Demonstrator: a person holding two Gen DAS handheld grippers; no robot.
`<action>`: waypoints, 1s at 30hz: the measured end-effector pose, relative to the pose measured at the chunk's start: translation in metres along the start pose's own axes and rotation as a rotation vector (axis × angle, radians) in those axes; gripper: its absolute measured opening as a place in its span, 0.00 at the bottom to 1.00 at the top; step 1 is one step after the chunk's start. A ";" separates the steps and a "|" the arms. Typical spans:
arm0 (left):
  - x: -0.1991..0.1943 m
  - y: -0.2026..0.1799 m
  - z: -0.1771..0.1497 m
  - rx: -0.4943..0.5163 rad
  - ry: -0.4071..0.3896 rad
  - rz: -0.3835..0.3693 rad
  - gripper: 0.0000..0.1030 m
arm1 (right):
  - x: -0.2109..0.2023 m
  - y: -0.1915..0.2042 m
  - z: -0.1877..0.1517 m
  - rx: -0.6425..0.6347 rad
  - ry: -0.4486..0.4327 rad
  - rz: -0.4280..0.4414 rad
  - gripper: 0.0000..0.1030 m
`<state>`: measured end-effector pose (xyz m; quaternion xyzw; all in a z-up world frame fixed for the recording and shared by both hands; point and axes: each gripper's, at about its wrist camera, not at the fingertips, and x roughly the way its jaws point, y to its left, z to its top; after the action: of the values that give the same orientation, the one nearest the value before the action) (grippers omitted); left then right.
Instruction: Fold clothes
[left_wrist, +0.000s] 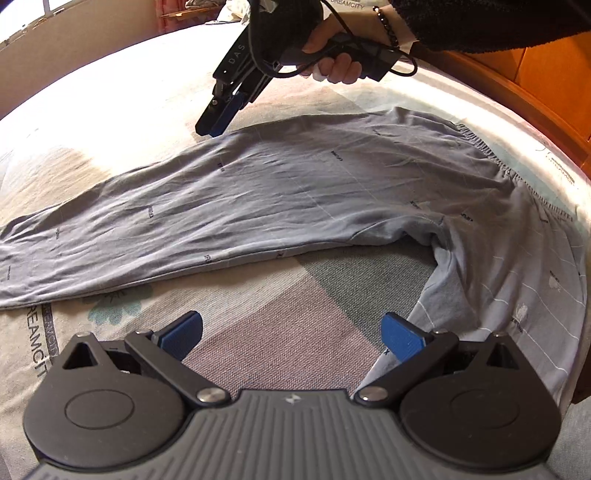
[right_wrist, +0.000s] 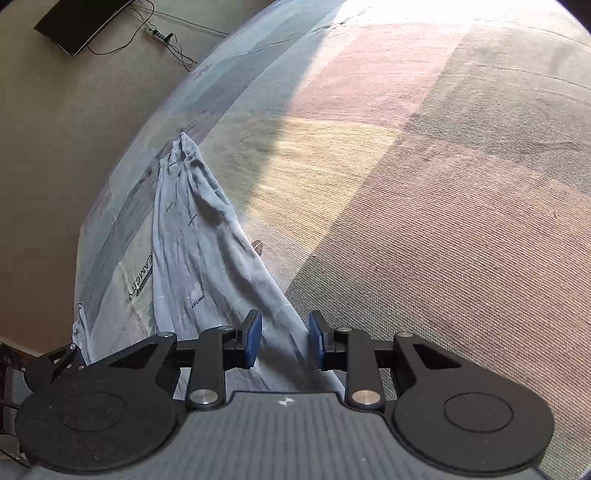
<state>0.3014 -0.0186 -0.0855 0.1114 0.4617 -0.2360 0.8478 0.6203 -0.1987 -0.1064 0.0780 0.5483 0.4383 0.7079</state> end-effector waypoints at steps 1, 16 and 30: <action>-0.001 0.004 -0.003 -0.020 0.006 -0.005 0.99 | 0.010 -0.001 0.009 0.011 0.014 0.017 0.34; -0.015 0.043 -0.020 -0.148 -0.014 -0.037 0.99 | 0.085 0.039 0.066 -0.064 0.145 -0.033 0.03; 0.020 0.119 0.048 0.124 -0.048 0.200 0.99 | -0.008 0.070 -0.026 0.096 -0.087 -0.377 0.34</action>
<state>0.4060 0.0587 -0.0791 0.2033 0.4126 -0.1808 0.8693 0.5611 -0.1719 -0.0694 0.0263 0.5425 0.2678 0.7958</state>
